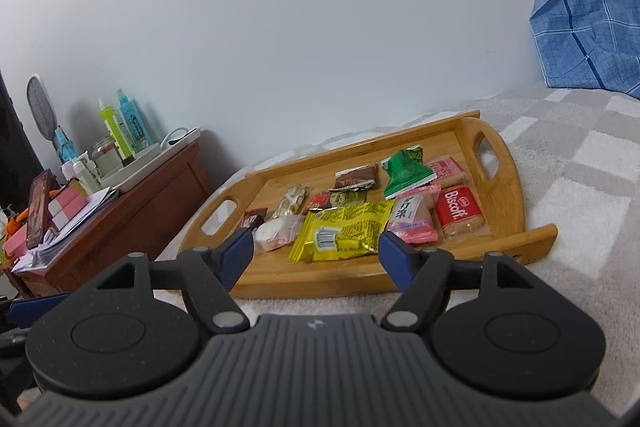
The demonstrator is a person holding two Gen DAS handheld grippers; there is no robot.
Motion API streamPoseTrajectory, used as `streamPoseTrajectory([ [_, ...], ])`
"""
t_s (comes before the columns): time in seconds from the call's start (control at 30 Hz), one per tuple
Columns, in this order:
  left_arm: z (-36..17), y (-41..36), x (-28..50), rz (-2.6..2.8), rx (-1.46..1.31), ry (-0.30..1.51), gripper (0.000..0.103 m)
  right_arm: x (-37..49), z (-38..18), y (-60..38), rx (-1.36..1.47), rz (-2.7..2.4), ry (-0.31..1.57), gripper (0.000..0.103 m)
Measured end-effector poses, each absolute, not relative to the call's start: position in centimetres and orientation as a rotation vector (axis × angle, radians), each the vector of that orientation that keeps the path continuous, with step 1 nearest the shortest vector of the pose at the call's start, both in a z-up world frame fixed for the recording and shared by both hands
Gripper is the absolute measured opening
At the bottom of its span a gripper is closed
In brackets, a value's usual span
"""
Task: Organize snacks
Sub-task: 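Move both tools back toward the remaining red snacks on the blanket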
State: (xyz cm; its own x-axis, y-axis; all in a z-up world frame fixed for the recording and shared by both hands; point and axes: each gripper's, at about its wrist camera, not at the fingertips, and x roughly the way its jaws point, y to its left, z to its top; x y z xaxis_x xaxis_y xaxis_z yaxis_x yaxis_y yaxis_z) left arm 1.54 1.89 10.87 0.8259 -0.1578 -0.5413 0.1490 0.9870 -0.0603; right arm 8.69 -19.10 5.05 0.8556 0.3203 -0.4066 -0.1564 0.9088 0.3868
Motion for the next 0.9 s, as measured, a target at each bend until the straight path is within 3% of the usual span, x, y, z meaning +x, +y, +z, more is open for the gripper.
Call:
streamPoseTrajectory([
  [0.73, 6.6, 8.2, -0.1, -0.049, -0.009, 0.633, 0.092, 5.1, 3.6, -14.1, 0.182, 0.294, 0.498, 0.083],
  [0.9, 5.4, 9.0, 0.5, -0.068, -0.018, 0.657, 0.085, 4.8, 3.3, -12.8, 0.149, 0.301, 0.515, 0.083],
])
